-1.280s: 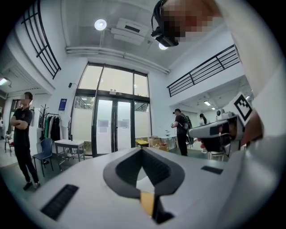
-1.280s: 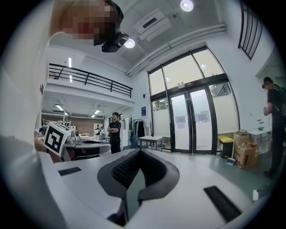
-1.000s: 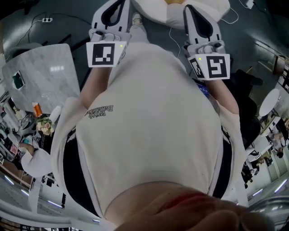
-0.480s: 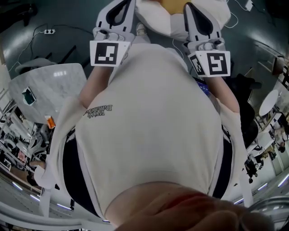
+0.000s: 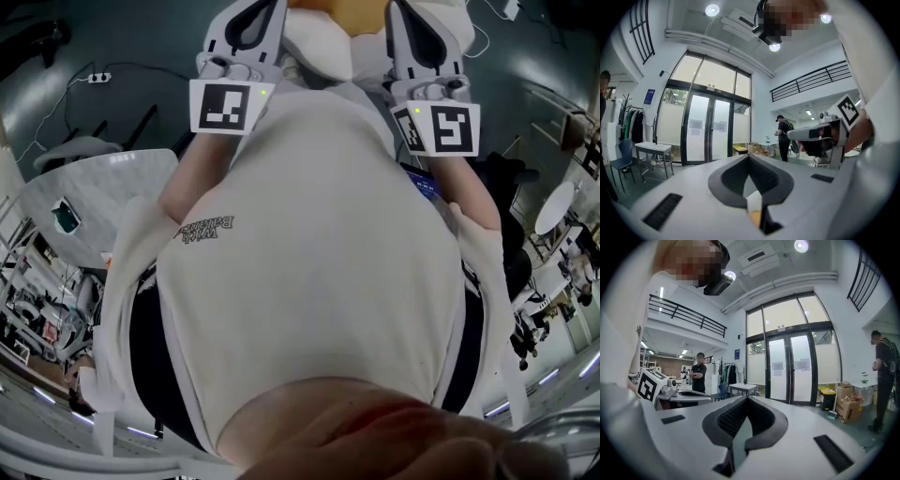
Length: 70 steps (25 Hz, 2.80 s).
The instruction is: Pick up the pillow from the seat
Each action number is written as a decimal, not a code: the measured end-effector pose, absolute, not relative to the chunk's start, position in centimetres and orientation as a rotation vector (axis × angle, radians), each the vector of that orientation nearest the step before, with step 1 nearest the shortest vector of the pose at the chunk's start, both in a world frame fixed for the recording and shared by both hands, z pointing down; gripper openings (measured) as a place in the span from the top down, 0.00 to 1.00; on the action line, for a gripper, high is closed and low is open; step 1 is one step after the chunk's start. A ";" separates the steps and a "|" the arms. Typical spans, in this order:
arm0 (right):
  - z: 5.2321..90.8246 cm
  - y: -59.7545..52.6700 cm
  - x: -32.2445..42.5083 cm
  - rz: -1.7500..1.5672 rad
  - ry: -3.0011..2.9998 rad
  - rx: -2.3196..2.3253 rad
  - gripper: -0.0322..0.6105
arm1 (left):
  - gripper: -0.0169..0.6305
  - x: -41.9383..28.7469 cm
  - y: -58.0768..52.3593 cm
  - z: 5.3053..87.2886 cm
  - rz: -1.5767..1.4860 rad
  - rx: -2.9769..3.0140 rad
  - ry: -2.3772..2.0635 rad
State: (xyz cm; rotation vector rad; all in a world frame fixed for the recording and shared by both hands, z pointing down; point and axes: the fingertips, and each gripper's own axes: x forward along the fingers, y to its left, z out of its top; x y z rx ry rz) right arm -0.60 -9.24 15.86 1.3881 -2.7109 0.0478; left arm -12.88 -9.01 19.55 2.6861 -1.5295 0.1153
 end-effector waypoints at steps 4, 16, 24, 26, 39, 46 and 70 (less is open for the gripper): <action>15.5 -9.3 1.0 0.057 -2.739 1.409 0.94 | 0.96 -11.9 -9.4 19.5 0.129 2.679 -1.563; 16.6 -9.9 4.5 0.143 -2.778 1.371 0.94 | 0.96 -8.5 -9.3 19.7 0.154 2.616 -1.629; 19.7 -14.6 4.9 0.246 -2.735 1.328 0.94 | 0.96 -8.5 -12.7 21.1 0.185 2.609 -1.679; 21.0 -16.4 4.9 0.288 -2.725 1.336 0.94 | 0.96 -8.5 -13.8 21.9 0.181 2.602 -1.676; 39.4 -27.5 0.5 0.583 -2.509 1.299 0.59 | 0.96 -9.8 -23.1 35.4 0.183 2.535 -1.643; 54.4 -30.3 -0.6 0.745 -2.372 1.294 0.52 | 0.96 -11.1 -25.7 49.5 0.306 2.515 -1.589; 98.9 -29.3 -0.4 1.091 -1.958 1.237 0.33 | 0.96 -11.7 -26.9 90.5 0.596 2.266 -1.476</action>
